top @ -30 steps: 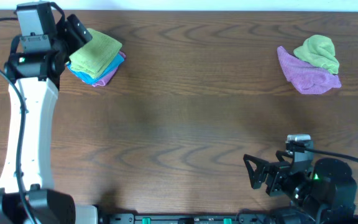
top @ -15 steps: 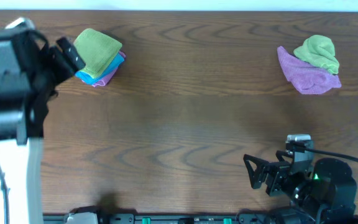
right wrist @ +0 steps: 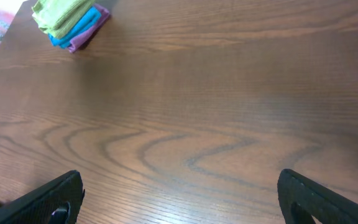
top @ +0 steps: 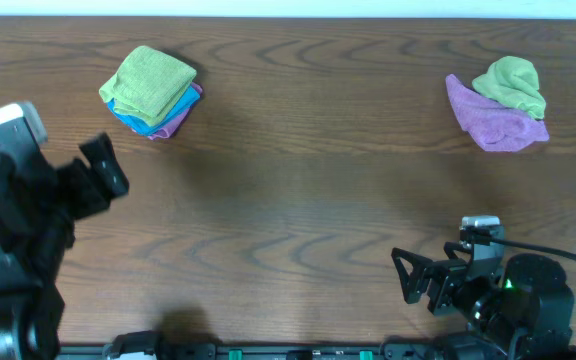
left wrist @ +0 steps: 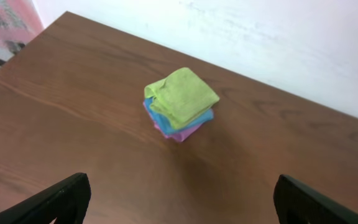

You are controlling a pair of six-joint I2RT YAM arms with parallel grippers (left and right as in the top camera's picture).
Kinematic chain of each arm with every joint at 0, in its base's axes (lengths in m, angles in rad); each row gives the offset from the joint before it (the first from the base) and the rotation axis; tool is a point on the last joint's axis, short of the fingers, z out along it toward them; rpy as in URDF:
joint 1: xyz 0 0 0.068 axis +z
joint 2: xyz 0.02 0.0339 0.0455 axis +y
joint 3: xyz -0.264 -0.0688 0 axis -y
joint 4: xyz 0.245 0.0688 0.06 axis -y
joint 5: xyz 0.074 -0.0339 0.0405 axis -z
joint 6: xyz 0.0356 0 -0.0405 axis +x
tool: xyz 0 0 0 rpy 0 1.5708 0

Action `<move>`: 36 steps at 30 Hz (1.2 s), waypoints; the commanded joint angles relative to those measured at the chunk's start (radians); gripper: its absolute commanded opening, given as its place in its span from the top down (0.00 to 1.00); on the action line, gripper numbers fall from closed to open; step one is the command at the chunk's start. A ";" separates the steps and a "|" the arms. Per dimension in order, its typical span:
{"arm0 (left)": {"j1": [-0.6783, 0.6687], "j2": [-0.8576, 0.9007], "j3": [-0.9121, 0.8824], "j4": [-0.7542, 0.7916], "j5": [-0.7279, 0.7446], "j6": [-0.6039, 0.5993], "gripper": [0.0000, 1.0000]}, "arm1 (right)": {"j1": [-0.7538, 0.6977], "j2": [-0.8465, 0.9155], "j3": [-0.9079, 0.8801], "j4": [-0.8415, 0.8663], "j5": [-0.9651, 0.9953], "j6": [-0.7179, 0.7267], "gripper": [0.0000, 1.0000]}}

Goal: Fold the cloth

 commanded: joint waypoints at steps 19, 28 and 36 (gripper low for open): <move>0.001 -0.555 -0.819 0.307 -0.026 0.035 0.05 | -0.008 -0.003 -0.006 0.001 -0.006 0.014 0.01; 0.001 -0.729 -0.985 0.308 -0.026 0.035 0.05 | -0.008 -0.003 -0.006 0.001 -0.006 0.014 0.01; -0.001 -0.819 -1.082 0.304 -0.026 0.035 0.05 | -0.008 -0.003 -0.006 0.001 -0.006 0.014 0.01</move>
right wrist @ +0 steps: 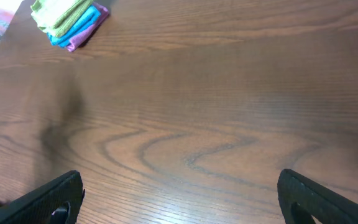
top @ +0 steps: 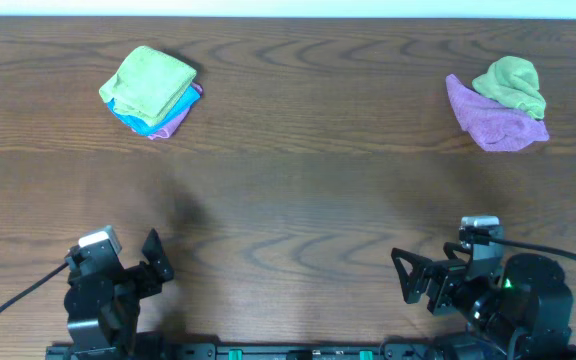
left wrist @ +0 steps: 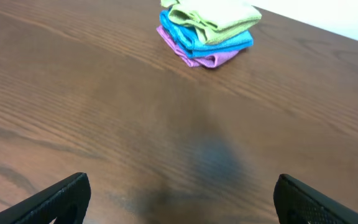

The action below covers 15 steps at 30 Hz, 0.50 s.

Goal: Fold the cloth

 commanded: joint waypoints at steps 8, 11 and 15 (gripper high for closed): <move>-0.006 -0.065 -0.100 -0.015 -0.017 0.022 0.05 | -0.008 -0.003 -0.002 0.002 -0.006 0.014 0.01; -0.006 -0.077 -0.115 -0.036 -0.017 0.039 0.05 | -0.008 -0.003 -0.002 0.002 -0.006 0.014 0.01; -0.006 -0.079 -0.122 -0.060 -0.016 0.087 0.05 | -0.008 -0.003 -0.002 0.002 -0.006 0.014 0.01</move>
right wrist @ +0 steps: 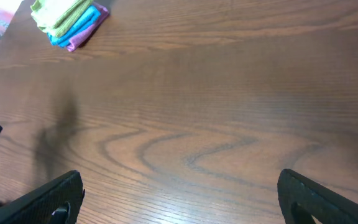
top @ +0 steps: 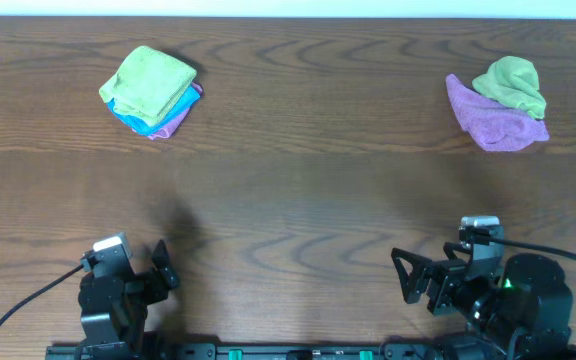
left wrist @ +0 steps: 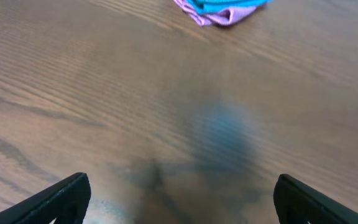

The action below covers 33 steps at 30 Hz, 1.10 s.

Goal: Fold the cloth

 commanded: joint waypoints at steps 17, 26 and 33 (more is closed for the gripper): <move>-0.072 -0.043 -0.056 -0.055 -0.006 0.199 0.05 | -0.008 -0.003 -0.001 0.002 -0.006 0.014 0.01; -0.082 -0.043 -0.057 -0.068 -0.008 0.277 0.05 | -0.008 -0.003 -0.001 0.002 -0.006 0.014 0.01; -0.082 -0.043 -0.057 -0.090 -0.007 0.276 0.05 | -0.008 -0.003 -0.001 0.002 -0.006 0.014 0.01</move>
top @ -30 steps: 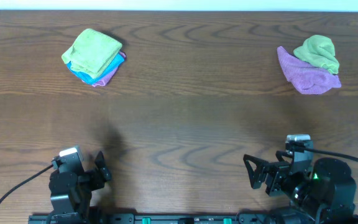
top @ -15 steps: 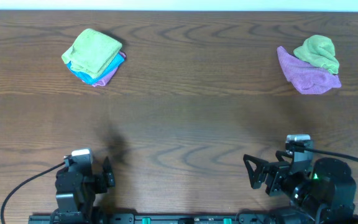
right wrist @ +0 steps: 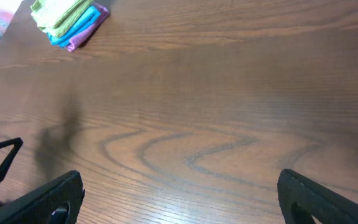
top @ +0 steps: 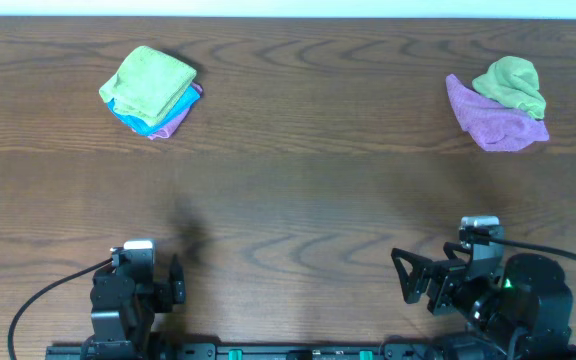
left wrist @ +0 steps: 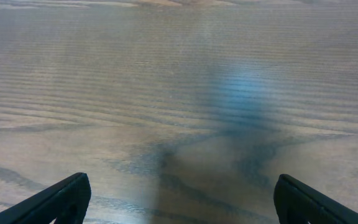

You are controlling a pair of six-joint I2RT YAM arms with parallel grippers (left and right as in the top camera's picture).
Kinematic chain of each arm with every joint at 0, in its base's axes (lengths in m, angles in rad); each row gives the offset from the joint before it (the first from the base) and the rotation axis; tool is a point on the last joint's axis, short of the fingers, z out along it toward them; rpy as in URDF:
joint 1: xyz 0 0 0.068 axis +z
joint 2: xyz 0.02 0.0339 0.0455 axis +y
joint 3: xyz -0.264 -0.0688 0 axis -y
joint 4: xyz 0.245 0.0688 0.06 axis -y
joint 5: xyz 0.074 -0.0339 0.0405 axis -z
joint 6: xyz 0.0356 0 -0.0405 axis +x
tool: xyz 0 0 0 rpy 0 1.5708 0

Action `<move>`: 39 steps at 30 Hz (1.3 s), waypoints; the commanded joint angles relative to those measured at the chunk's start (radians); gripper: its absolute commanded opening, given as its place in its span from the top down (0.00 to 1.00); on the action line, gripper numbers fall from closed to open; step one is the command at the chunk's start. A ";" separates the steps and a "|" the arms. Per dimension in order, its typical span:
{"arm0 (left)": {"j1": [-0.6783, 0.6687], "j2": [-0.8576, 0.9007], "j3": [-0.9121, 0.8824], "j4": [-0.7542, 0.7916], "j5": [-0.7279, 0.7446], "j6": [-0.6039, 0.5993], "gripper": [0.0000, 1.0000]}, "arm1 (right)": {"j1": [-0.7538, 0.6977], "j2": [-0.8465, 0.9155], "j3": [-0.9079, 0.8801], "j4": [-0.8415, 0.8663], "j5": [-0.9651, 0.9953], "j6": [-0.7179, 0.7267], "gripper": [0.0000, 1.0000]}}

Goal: Fold the cloth

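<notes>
A folded stack of cloths (top: 150, 92), green over blue over purple, lies at the far left of the table and also shows in the right wrist view (right wrist: 69, 21). At the far right a crumpled green cloth (top: 512, 84) rests on a loose purple cloth (top: 492, 124). My left gripper (top: 168, 282) sits low at the front left edge, open (left wrist: 180, 202) over bare wood, with no cloth in its view. Also open and holding nothing, my right gripper (top: 406, 276) is at the front right (right wrist: 179, 198).
The brown wooden table (top: 298, 190) stretches between the two piles. A tip of the left gripper shows at the left edge of the right wrist view. A patterned rug lies beyond the table's left edge.
The left arm has shifted slightly right at the front edge and tipped lower. Its wrist view has lost the edge of the folded stack and holds only bare wood. The right arm is unchanged.
The left arm first stood raised at the table's left side, open, looking down at the folded stack. Then it was down at the front left edge, and its view of the stack shrank each time until only wood remains. The right arm and all cloths stayed put.
</notes>
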 commanded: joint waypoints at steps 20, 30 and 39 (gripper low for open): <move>-0.004 -0.010 -0.010 -0.039 -0.006 0.030 0.05 | -0.008 -0.003 -0.001 0.000 -0.003 0.013 0.01; -0.004 -0.010 -0.010 -0.039 -0.006 0.030 0.05 | -0.007 -0.006 -0.003 -0.024 0.078 -0.018 0.01; -0.004 -0.010 -0.010 -0.039 -0.006 0.030 0.05 | -0.008 -0.072 -0.150 0.078 0.243 -0.195 0.01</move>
